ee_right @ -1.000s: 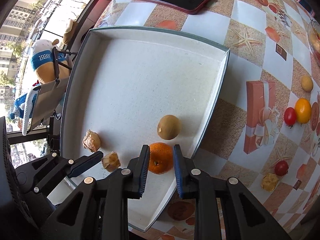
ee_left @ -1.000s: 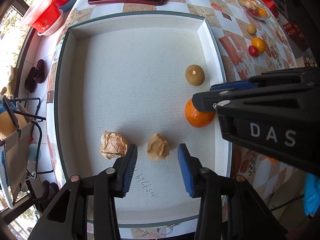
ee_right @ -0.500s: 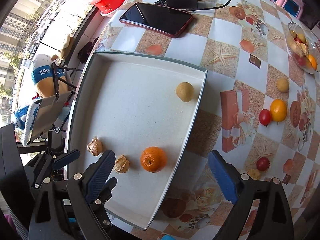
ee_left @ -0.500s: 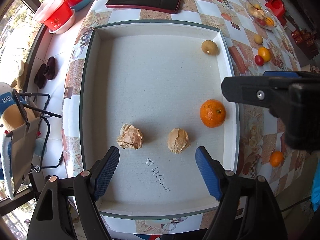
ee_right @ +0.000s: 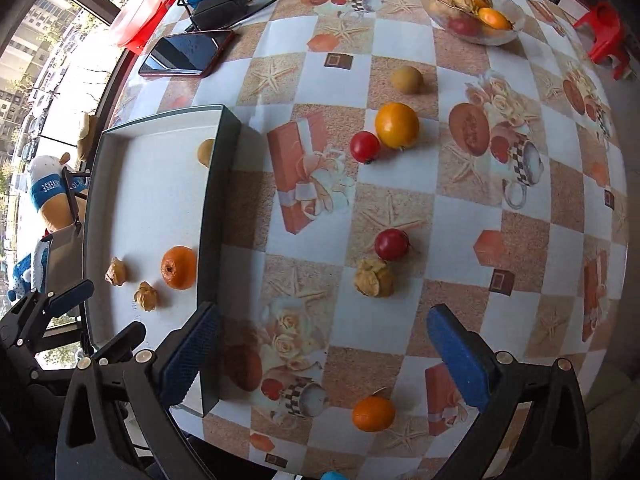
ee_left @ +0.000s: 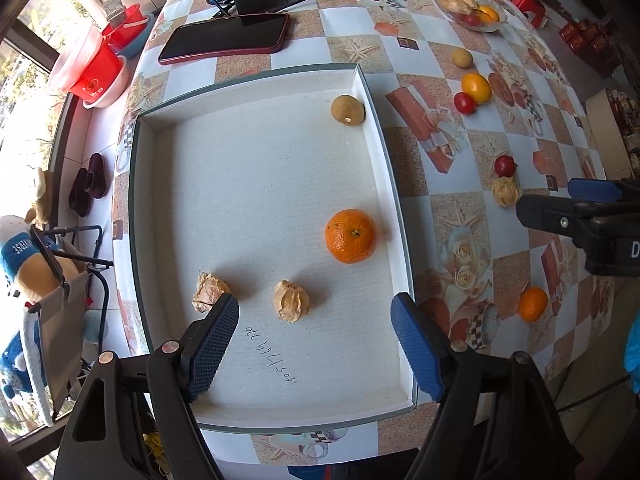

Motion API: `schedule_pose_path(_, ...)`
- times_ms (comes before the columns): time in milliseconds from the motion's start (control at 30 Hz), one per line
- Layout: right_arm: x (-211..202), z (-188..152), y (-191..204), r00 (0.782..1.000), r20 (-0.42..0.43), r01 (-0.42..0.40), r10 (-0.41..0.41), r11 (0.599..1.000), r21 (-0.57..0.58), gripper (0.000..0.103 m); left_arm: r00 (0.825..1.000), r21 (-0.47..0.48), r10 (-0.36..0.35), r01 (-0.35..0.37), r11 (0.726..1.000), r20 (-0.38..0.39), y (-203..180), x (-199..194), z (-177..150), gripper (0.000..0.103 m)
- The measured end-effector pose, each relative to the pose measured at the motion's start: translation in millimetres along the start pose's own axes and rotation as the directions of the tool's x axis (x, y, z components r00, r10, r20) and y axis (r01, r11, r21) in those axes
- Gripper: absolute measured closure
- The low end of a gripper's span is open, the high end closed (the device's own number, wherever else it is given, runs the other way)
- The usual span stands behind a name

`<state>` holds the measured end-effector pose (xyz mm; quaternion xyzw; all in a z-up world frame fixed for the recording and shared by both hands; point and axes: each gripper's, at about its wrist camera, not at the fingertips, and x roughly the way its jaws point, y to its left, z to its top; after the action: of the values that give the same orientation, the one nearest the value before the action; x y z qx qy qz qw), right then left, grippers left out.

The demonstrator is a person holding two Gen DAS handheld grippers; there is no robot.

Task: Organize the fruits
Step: 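Grasp an orange on the tablecloth with the right tool while the left tool reaches a paper ball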

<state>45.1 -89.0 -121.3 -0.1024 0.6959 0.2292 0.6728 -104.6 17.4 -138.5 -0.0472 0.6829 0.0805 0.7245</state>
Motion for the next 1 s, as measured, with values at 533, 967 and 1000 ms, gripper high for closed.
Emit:
schedule_pose_path(533,5,-69,-112,0.998,-0.053,0.037,-0.025,0.974,0.224,0.000,1.000,0.092,0.014,-0.012,0.996,-0.026,-52,3,6,0.022)
schedule_pose_path(967,24,-110,-89,0.992,-0.118,-0.026,0.037,0.995,0.094,0.000,0.998,0.117,0.015,-0.008,0.993,-0.058,-73,11,4,0.022)
schedule_pose_path(1000,26,-112,-80,0.992,-0.124,-0.029,0.036,0.998,0.057,0.000,0.998,0.120,0.015,-0.007,0.993,-0.061,-74,11,4,0.022)
